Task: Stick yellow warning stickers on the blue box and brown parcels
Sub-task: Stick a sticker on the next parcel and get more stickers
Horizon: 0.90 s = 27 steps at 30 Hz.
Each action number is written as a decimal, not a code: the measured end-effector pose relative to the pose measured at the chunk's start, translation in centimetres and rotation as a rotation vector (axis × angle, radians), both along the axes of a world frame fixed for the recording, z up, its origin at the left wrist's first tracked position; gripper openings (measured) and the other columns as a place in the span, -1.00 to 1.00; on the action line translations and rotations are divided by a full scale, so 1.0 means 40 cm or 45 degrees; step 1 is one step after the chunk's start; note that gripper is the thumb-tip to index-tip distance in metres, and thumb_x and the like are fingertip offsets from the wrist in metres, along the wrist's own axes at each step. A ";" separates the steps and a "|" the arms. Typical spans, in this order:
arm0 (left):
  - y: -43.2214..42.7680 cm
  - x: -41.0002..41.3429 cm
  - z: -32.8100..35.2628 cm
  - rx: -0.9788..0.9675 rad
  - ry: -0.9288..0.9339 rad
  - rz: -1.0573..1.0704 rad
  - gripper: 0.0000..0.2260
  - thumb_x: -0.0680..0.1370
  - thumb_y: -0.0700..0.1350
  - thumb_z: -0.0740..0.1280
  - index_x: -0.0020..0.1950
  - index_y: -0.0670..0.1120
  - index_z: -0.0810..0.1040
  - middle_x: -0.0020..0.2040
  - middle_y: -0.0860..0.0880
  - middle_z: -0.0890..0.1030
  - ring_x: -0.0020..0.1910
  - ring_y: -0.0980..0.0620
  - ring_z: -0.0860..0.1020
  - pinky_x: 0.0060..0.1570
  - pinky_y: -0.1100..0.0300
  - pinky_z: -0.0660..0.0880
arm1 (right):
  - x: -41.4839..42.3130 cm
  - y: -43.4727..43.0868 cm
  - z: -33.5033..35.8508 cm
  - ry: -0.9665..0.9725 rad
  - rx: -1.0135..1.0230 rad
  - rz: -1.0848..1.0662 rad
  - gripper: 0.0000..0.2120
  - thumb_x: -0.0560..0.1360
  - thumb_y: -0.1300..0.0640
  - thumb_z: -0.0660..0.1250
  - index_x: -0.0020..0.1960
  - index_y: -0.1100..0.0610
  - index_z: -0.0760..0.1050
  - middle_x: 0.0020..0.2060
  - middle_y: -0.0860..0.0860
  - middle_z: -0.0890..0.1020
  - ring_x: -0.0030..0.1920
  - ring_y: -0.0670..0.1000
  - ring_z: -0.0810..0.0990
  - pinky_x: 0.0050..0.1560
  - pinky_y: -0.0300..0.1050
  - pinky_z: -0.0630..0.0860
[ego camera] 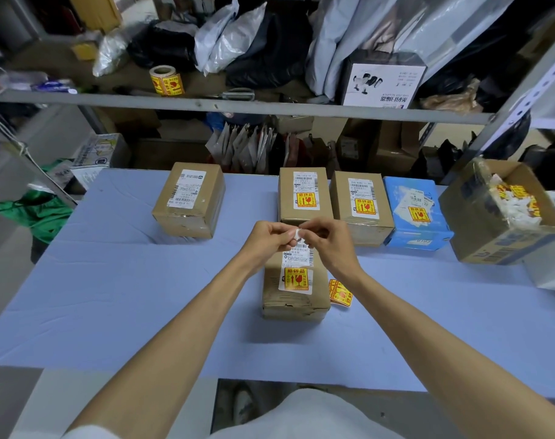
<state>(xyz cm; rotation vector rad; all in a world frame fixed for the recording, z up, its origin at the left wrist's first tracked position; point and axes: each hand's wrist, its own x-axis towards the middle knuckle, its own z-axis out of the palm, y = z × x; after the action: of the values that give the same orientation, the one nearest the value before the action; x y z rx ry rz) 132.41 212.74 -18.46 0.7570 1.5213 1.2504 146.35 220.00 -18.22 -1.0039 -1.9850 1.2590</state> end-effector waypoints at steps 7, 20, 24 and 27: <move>0.004 0.027 0.006 0.070 -0.045 0.103 -0.91 0.45 -0.24 0.46 -0.07 -0.14 0.66 -0.14 -0.14 0.70 -0.12 -0.05 0.69 -0.02 0.17 0.62 | -0.001 0.009 0.013 -0.205 0.126 0.015 -0.93 0.52 0.20 0.34 -0.11 0.20 0.56 -0.33 -0.05 0.58 -0.32 -0.14 0.51 -0.30 -0.32 0.42; 0.014 0.034 0.030 0.094 0.021 0.210 -0.86 0.44 -0.30 0.45 -0.01 -0.24 0.63 -0.14 -0.17 0.69 -0.20 -0.01 0.69 -0.15 0.24 0.62 | 0.019 0.024 0.035 0.170 -0.309 0.116 -0.87 0.48 0.27 0.40 -0.02 0.33 0.58 -0.27 0.24 0.63 -0.29 0.03 0.60 -0.24 -0.20 0.57; 0.012 0.037 0.037 0.077 0.097 0.108 -0.90 0.44 -0.28 0.44 -0.05 -0.18 0.65 -0.15 -0.10 0.69 -0.17 0.03 0.69 -0.19 0.30 0.59 | 0.018 0.015 0.015 0.073 -0.211 0.024 -0.89 0.42 0.29 0.46 -0.13 0.33 0.59 -0.33 0.15 0.62 -0.36 -0.11 0.56 -0.33 -0.29 0.49; 0.013 0.040 0.038 0.055 0.135 0.048 -0.90 0.44 -0.20 0.46 -0.06 -0.16 0.68 -0.15 -0.12 0.70 -0.15 0.01 0.69 -0.15 0.25 0.61 | 0.020 0.013 0.008 0.008 -0.130 -0.060 -0.89 0.38 0.30 0.49 -0.24 0.32 0.59 -0.42 0.06 0.61 -0.44 -0.21 0.54 -0.39 -0.36 0.47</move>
<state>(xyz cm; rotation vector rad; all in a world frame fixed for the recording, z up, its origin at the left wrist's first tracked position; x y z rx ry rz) 134.02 213.25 -16.94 0.8376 1.6052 1.2919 147.13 220.53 -17.89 -1.0880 -1.8977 1.3478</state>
